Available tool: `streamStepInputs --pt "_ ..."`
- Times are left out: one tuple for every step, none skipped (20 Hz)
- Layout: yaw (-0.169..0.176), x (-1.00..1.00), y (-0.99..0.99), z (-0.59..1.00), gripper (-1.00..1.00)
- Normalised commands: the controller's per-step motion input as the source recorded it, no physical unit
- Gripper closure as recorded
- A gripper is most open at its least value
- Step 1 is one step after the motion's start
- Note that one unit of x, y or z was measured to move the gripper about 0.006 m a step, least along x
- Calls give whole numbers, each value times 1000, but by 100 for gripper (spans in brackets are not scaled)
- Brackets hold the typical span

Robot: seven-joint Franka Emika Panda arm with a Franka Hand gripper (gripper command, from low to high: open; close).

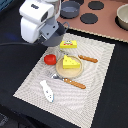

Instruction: Interact with the objects in diverse but meaningful ways.

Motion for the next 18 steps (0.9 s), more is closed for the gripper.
streamStepInputs --pt "12 -1000 0 -143 100" --pt "14 -1000 0 -214 100" --pt "16 -931 -57 -340 100" --pt "7 -780 -180 -386 100" --pt "0 -540 -254 -391 100" --pt "0 -343 -277 -371 100" --pt "0 -283 -309 -417 100" --pt "0 -289 -309 -466 100" --pt "0 -371 -329 -560 100" --pt "0 -411 -283 -589 100" --pt "7 -409 -234 -589 100" --pt "1 -383 -223 -549 100" --pt "0 -260 -243 -449 100" --pt "0 -20 -217 -274 100" --pt "0 0 -203 -137 100" --pt "0 0 -211 -66 100" --pt "0 9 -143 -74 100" --pt "0 0 -146 -114 100"
